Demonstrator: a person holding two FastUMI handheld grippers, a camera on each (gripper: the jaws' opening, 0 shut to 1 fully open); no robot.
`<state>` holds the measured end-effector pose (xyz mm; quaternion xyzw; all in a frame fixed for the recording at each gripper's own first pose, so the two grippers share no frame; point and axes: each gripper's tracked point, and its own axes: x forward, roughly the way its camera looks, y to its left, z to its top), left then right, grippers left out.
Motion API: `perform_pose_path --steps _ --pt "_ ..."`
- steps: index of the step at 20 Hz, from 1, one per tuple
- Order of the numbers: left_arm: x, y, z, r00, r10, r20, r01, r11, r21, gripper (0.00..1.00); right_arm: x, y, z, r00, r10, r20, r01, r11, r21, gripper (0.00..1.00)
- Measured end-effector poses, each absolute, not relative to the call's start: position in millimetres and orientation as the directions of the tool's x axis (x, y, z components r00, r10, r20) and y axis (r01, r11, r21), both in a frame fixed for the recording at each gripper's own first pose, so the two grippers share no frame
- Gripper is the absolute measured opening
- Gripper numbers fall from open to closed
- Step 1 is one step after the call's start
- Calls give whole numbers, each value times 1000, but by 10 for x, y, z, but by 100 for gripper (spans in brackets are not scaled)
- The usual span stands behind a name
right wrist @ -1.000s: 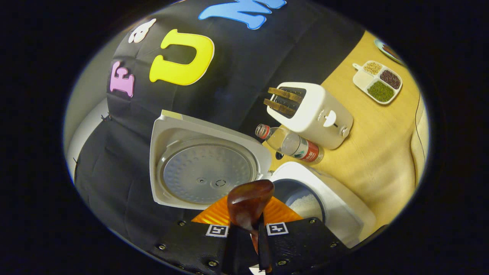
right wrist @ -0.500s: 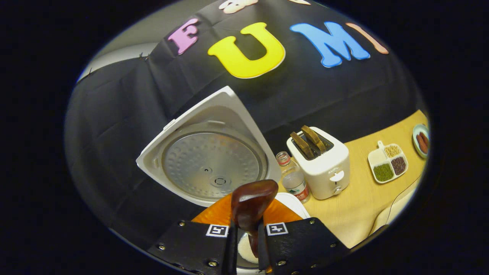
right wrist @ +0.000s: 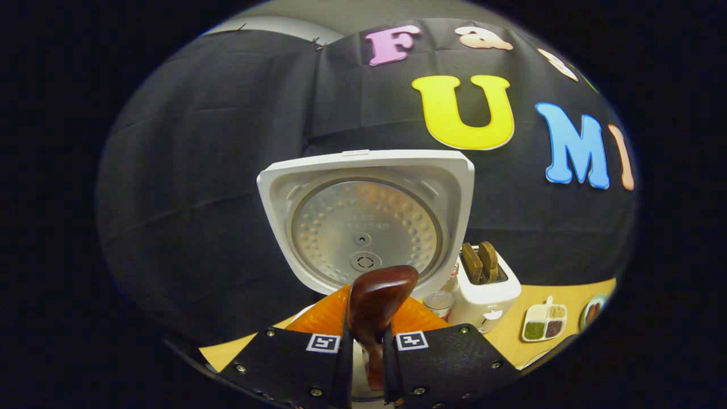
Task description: Close the left gripper, press the button to open the rice cooker; take a wooden spoon from the chopstick holder with the right hand, scoop a spoonful of rice and pour it into the rice cooker, then put the wooden spoon back into the chopstick holder.
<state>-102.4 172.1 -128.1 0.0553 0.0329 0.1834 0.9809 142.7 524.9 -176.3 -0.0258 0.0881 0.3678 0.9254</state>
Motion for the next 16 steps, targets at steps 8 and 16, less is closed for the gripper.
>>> perform_pose_path --steps 8,16 --pt "-1041 1689 -1238 932 360 -36 -353 927 126 96 1224 5386 -1699 657 742 -133 -744 610 -272 22" --pt "-1063 1727 -1217 931 364 -34 -358 926 124 98 1317 5309 -1669 623 764 -170 -742 645 180 22"
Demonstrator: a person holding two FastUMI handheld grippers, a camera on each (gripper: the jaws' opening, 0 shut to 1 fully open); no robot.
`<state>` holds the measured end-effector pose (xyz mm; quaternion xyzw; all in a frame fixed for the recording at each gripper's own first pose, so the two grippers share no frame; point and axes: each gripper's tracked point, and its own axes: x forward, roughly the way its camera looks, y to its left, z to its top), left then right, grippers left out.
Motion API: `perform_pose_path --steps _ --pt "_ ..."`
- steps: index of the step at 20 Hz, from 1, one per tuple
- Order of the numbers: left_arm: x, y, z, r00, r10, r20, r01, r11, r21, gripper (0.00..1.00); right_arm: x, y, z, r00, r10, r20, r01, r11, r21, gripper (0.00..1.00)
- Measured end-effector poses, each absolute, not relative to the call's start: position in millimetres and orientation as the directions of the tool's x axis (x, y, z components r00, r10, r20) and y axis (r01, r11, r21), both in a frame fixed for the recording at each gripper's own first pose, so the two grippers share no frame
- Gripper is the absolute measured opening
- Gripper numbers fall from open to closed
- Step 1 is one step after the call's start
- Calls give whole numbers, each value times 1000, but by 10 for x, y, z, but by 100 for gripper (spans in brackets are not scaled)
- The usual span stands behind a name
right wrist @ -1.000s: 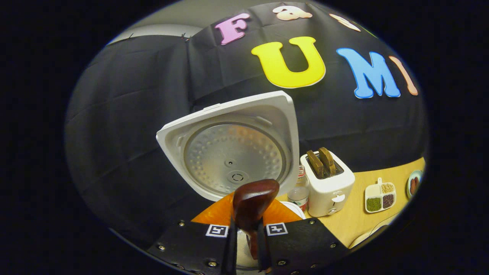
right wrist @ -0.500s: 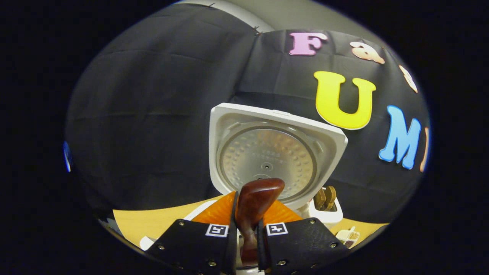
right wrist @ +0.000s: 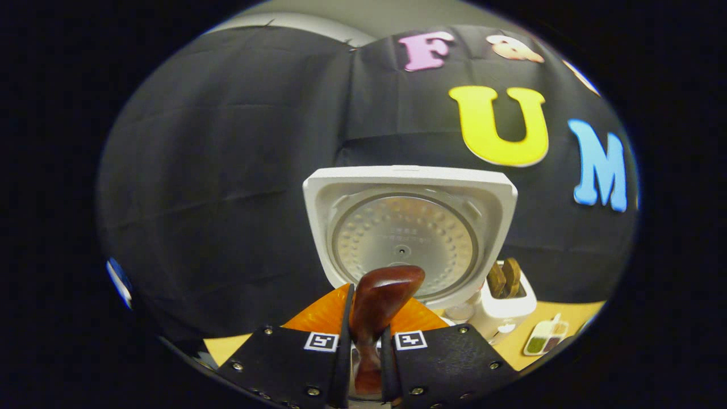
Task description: Close the left gripper, press the button to open the rice cooker; take a wooden spoon from the chopstick holder with the right hand, scoop a spoonful of rice and pour it into the rice cooker, then put the wooden spoon back into the chopstick holder.
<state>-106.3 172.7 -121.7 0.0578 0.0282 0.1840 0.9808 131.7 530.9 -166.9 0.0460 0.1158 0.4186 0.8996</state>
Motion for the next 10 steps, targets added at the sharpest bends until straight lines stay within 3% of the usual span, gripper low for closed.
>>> perform_pose_path --steps 6,10 --pt "-990 1685 -1192 938 343 -42 -337 935 107 99 1589 5001 -1646 609 774 -174 -488 538 687 22" --pt "-904 1575 -1122 947 320 -31 -315 942 119 95 1787 4612 -1710 644 743 -180 -368 508 779 22"
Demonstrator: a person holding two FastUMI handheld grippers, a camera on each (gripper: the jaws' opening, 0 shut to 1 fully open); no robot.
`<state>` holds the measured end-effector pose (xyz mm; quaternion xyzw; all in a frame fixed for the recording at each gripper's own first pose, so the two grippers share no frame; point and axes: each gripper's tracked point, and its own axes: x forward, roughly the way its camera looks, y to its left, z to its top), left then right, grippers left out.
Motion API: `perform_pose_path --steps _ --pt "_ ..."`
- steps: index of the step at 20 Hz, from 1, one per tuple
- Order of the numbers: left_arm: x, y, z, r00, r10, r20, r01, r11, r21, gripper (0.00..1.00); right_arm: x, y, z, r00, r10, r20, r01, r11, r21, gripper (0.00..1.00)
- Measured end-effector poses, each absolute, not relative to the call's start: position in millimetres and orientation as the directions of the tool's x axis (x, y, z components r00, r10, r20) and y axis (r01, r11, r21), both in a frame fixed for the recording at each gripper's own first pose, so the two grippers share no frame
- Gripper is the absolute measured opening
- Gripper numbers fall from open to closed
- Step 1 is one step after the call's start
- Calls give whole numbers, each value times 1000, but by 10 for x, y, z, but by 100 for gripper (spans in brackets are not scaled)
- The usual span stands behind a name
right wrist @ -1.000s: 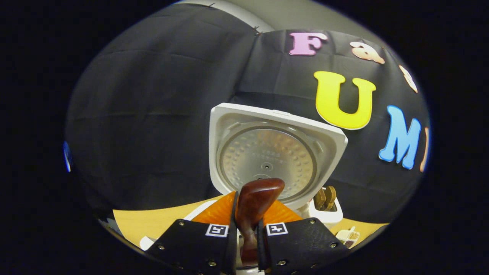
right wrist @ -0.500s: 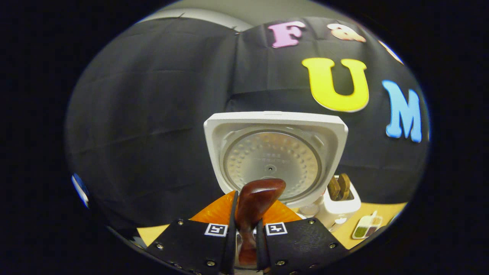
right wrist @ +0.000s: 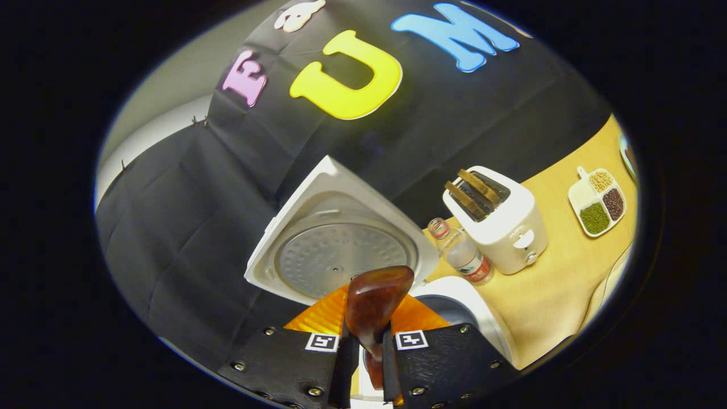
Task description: Close the left gripper, press the button to open the rice cooker; take a wooden spoon from the chopstick holder with the right hand, scoop a spoonful of rice and pour it into the rice cooker, then put the wooden spoon back into the chopstick holder.
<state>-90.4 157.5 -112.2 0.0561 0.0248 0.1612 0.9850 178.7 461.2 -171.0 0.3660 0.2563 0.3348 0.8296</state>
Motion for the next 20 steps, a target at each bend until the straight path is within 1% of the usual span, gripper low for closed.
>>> perform_pose_path --steps 5,7,8,9,10,17,20 --pt "-759 1234 -1036 966 259 -19 -255 960 120 99 1963 4081 -1683 690 702 -173 -314 506 803 22" --pt "-718 1056 -996 973 232 -15 -229 967 114 99 2052 3746 -1655 719 675 -164 -294 510 808 22" --pt "-680 962 -980 976 217 -14 -214 970 111 97 2093 3548 -1642 735 658 -162 -279 512 813 22" --pt "-662 859 -962 979 202 -14 -199 974 109 99 2140 3321 -1625 753 638 -162 -265 519 812 22" --pt "-627 746 -936 982 188 -13 -185 977 110 95 2139 3089 -1617 772 615 -162 -250 528 811 22" --pt "-520 -35 -848 994 108 -7 -107 988 111 99 2337 1091 -1839 896 397 -198 -91 602 793 22" --pt "-458 -297 -833 995 101 -14 -98 989 113 99 2228 300 -1971 925 305 -227 -12 621 784 22"
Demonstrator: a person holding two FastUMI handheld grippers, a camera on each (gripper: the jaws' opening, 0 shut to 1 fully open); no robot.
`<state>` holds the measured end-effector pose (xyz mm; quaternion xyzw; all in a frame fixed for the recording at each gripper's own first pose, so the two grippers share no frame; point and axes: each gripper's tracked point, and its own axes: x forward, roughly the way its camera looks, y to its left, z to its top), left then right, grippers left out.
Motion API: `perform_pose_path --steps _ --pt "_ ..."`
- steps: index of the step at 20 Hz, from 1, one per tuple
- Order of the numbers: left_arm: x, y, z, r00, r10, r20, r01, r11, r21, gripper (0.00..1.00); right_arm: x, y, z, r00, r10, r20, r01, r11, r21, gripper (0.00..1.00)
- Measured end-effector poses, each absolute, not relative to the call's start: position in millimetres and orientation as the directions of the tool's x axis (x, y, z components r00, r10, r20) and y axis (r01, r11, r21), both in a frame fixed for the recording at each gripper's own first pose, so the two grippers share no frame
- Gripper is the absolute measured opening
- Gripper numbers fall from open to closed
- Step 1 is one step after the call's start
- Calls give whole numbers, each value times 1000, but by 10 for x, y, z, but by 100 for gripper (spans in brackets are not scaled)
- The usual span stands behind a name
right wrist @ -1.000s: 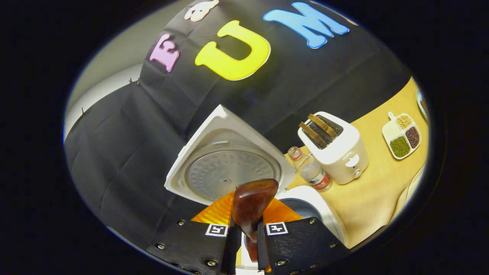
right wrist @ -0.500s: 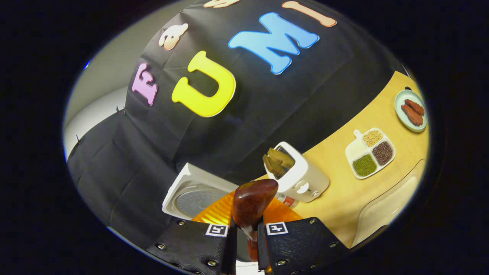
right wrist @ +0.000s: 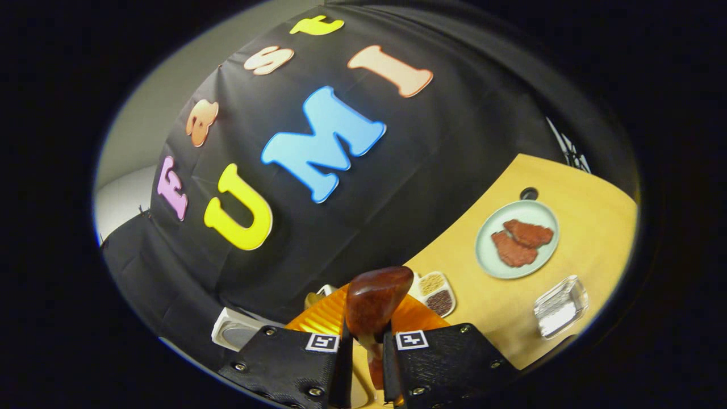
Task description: Close the left gripper, press the button to open the rice cooker; take a wooden spoon from the chopstick holder with the right hand, scoop a spoonful of rice and pour it into the rice cooker, then put the wooden spoon back into the chopstick holder.
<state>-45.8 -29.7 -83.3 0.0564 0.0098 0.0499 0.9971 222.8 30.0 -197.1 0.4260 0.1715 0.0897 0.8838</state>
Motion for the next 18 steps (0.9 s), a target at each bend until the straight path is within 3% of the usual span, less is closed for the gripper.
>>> perform_pose_path --steps 7,18 --pt "-306 -801 -770 995 96 -24 -91 984 150 97 2146 -1040 -2379 947 157 -282 114 656 746 22" --pt "-212 -948 -745 994 105 -42 -93 972 214 97 2160 -1049 -3105 915 138 -379 167 726 667 22"
